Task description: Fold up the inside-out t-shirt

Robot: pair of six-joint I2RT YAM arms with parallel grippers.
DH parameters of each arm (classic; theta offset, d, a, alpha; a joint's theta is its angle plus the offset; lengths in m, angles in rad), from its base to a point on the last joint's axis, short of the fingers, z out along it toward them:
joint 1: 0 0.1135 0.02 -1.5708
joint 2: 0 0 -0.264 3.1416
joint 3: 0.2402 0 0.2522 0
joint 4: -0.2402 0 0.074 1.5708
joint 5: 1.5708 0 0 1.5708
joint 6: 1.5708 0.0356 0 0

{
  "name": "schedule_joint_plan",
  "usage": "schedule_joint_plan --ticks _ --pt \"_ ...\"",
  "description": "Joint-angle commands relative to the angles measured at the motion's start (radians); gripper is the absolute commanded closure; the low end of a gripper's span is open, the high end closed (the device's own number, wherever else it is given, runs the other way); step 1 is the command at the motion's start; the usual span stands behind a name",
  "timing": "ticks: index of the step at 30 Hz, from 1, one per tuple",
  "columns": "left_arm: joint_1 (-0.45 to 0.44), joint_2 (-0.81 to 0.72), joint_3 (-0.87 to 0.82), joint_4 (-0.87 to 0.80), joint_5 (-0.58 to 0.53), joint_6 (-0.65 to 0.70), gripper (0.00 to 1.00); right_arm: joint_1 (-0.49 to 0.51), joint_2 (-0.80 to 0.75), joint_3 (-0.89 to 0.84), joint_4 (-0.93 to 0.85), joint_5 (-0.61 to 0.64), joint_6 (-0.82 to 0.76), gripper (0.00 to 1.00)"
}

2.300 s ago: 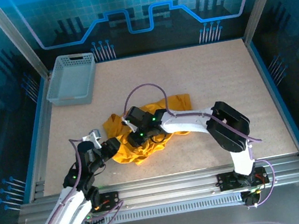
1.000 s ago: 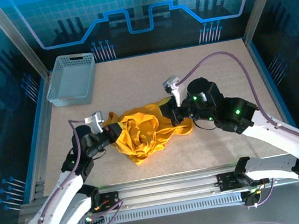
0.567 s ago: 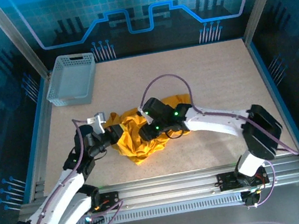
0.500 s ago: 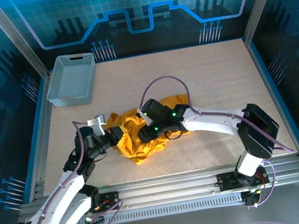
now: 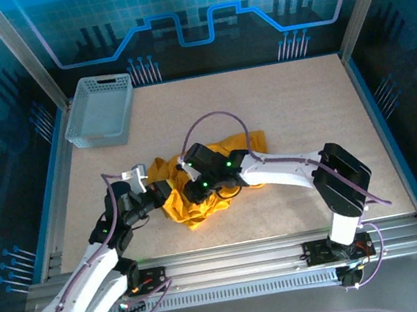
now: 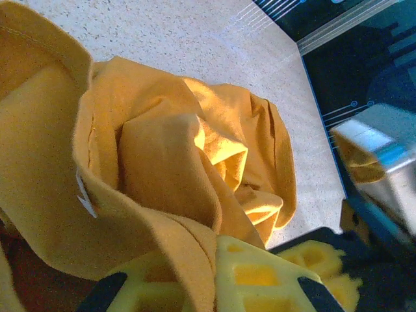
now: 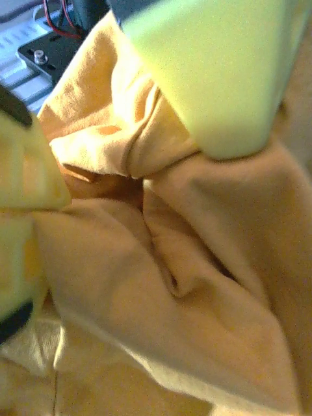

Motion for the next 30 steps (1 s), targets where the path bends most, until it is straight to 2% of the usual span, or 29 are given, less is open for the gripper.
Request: schedule_joint_plan --ticks 1,7,10,15,19,24,27,30 --pt "-0.003 -0.014 0.003 -0.016 -0.025 0.008 1.0 0.014 -0.083 0.11 -0.129 0.13 -0.079 0.99" --pt "0.001 -0.032 0.015 -0.035 -0.1 0.015 1.0 0.013 -0.247 0.196 -0.316 0.409 -0.2 1.0" --pt "0.008 -0.033 0.01 0.0 -0.097 -0.009 1.0 -0.014 -0.311 0.174 -0.351 0.485 -0.221 1.0" --pt "0.01 0.029 0.006 0.101 -0.006 -0.036 1.0 -0.068 -0.374 0.05 -0.302 0.432 -0.189 1.0" --pt "0.011 0.055 0.0 0.078 -0.021 -0.036 1.0 -0.074 -0.331 -0.033 -0.277 0.362 -0.146 1.0" --pt "0.011 0.056 0.025 -0.052 -0.09 0.015 1.0 -0.067 -0.291 0.014 -0.356 0.393 -0.151 1.0" --pt "0.009 0.077 0.056 -0.072 -0.065 0.053 1.0 -0.046 -0.33 0.061 -0.357 0.372 -0.211 1.0" --pt "0.008 0.11 0.127 -0.075 -0.007 0.071 1.0 0.018 -0.444 0.117 -0.314 0.36 -0.273 1.0"
